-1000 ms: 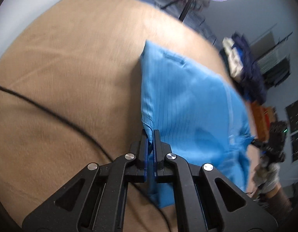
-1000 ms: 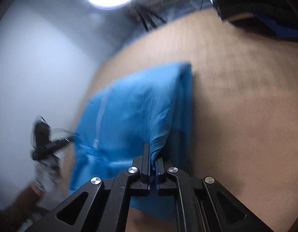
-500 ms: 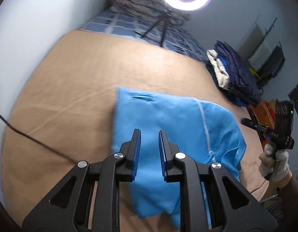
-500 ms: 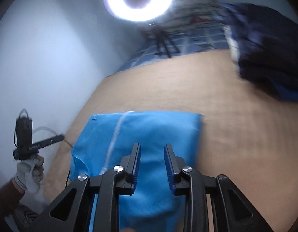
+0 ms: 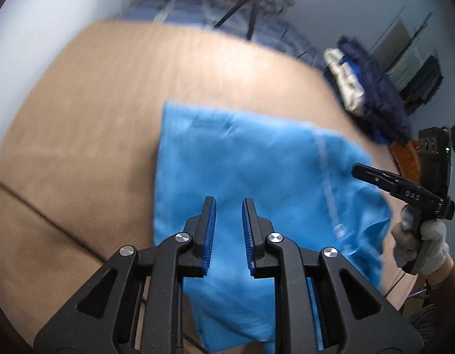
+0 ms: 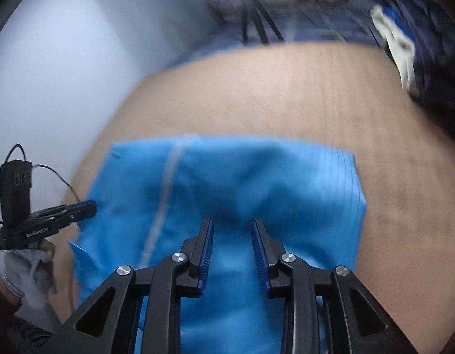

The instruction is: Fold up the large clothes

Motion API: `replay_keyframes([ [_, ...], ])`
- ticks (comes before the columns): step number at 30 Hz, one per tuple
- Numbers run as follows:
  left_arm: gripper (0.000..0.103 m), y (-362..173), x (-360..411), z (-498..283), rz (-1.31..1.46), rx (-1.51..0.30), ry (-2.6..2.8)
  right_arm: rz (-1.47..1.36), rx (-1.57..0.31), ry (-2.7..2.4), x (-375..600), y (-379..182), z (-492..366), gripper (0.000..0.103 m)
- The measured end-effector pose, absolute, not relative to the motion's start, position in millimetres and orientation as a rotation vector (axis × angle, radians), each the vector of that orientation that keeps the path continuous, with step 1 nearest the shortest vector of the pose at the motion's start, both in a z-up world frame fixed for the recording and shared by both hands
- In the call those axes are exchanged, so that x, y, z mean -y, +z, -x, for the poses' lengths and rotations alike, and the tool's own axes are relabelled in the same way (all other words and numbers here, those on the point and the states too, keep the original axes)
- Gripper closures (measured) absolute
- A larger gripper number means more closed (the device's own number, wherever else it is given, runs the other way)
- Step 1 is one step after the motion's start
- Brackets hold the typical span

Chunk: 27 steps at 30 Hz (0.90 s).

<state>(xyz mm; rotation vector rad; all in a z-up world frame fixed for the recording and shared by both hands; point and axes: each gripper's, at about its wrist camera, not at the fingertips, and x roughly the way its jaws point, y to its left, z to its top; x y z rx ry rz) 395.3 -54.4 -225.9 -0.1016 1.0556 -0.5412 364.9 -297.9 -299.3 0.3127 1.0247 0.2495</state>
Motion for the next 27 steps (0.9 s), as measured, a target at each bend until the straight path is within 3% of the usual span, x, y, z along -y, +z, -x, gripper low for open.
replay_keyframes([
  [6, 0.087, -203, 98, -434, 0.052, -0.99, -0.593, -0.283, -0.937, 0.334, 284, -257, -402, 0.075],
  [14, 0.087, -248, 148, -470, -0.119, -1.045, -0.597, -0.059, -1.055, 0.429, 229, -289, -441, 0.083],
  [20, 0.086, -279, 137, -480, -0.042, -1.07, -0.607, -0.014, -1.136, 0.396, 231, -335, -444, 0.089],
  [27, 0.086, -246, 95, -460, 0.014, -1.029, -0.547, -0.152, -1.079, 0.351, 276, -305, -413, 0.082],
])
